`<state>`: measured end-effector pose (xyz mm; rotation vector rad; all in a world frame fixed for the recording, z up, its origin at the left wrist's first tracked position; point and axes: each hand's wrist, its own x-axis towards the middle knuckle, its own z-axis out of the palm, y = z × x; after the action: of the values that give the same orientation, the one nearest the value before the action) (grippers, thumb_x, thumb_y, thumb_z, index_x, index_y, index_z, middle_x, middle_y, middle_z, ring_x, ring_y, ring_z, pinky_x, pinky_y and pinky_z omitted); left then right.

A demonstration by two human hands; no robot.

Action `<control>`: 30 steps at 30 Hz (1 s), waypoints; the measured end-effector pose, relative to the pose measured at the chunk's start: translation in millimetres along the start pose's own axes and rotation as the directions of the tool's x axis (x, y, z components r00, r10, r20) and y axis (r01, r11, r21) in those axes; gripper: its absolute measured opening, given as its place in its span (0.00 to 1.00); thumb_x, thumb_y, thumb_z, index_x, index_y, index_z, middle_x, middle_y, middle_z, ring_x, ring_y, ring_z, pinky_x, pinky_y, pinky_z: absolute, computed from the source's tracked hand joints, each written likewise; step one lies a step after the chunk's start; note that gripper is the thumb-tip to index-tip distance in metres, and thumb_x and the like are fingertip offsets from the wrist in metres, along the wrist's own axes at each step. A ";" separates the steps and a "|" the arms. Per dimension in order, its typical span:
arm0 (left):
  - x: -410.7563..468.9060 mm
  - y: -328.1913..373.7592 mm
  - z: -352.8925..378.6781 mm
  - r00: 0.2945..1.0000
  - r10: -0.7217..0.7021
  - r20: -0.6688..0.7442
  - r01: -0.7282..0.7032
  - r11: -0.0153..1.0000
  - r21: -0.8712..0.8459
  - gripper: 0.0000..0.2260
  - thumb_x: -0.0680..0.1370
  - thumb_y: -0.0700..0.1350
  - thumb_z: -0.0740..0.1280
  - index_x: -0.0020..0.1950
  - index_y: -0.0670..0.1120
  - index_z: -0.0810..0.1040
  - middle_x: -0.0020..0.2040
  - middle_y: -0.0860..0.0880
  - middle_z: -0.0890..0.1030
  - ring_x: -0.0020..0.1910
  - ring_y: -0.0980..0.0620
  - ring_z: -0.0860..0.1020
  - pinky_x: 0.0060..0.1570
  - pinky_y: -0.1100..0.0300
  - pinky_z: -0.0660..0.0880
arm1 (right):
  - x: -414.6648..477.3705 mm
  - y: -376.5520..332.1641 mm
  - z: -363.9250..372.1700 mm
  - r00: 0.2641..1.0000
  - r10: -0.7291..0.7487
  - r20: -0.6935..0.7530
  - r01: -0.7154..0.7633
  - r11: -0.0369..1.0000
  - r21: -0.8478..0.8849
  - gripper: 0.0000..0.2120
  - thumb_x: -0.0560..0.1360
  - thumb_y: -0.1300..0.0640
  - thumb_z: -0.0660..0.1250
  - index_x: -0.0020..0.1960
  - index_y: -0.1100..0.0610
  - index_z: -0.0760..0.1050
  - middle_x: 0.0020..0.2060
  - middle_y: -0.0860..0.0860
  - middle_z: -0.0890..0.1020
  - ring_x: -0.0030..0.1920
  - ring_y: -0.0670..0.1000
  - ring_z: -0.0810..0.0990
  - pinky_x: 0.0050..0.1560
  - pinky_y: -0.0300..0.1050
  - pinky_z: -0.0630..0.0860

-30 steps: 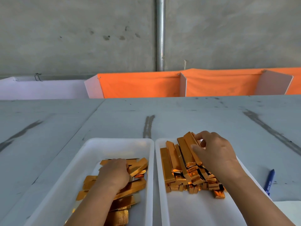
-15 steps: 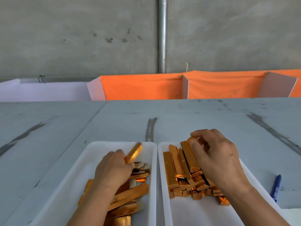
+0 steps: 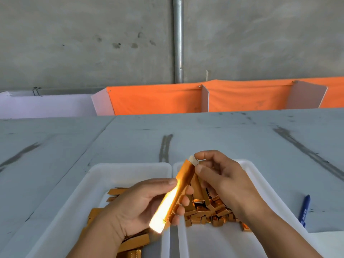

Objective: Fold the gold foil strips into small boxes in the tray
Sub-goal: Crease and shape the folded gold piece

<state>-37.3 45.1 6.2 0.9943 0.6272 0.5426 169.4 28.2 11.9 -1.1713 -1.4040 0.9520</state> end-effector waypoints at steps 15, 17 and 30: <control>17.3 -18.5 20.8 0.780 0.515 -0.357 0.173 0.372 0.912 0.28 0.62 0.72 0.67 0.57 0.67 0.63 0.43 0.64 0.74 0.41 0.63 0.76 0.36 0.71 0.68 | 1.3 7.6 8.4 0.998 -0.029 -0.055 0.025 0.998 -0.060 0.02 0.78 0.57 0.69 0.48 0.52 0.76 0.27 0.49 0.79 0.26 0.43 0.75 0.31 0.38 0.71; 20.3 -20.7 20.4 0.760 0.540 -0.361 0.195 0.340 0.920 0.20 0.68 0.70 0.66 0.50 0.64 0.63 0.39 0.61 0.72 0.37 0.62 0.75 0.33 0.71 0.66 | 0.2 7.9 10.5 0.998 -0.046 -0.052 0.042 0.996 -0.080 0.05 0.78 0.55 0.69 0.51 0.48 0.74 0.29 0.49 0.81 0.27 0.42 0.76 0.31 0.36 0.72; 29.7 -28.0 20.9 0.693 0.663 -0.285 0.236 0.164 0.958 0.12 0.78 0.61 0.58 0.55 0.58 0.60 0.41 0.58 0.73 0.38 0.58 0.78 0.34 0.71 0.74 | -2.2 9.3 18.1 0.976 -0.191 -0.109 0.137 0.915 -0.380 0.12 0.77 0.54 0.69 0.48 0.35 0.73 0.44 0.29 0.78 0.37 0.37 0.79 0.34 0.27 0.73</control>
<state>1.9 40.3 -17.1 2.2656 1.6766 0.8254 153.0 28.7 -0.4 -1.3434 -1.5783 0.4824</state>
